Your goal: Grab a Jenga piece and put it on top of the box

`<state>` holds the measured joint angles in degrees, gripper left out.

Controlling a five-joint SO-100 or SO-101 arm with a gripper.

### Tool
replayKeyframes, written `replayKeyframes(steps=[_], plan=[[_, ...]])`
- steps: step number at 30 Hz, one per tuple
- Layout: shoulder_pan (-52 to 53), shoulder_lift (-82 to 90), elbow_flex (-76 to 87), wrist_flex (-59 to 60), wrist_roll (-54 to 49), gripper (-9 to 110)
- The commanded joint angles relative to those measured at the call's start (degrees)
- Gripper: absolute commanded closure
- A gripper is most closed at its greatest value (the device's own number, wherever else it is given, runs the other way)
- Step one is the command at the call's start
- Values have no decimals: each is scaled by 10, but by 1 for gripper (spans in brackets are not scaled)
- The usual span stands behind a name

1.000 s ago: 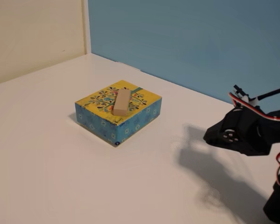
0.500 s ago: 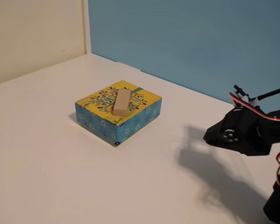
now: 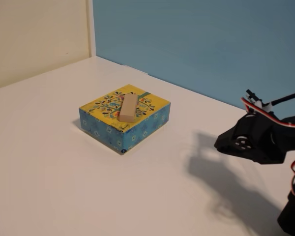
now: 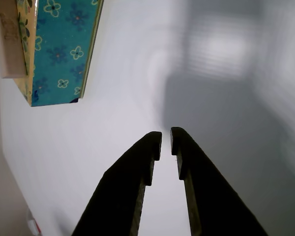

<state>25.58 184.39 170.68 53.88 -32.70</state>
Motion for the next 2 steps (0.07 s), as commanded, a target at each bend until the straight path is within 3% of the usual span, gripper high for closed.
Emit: replayKeyframes(steps=[1, 2], plan=[[1, 4, -3, 1, -5, 101], [1, 4, -3, 1, -5, 101]])
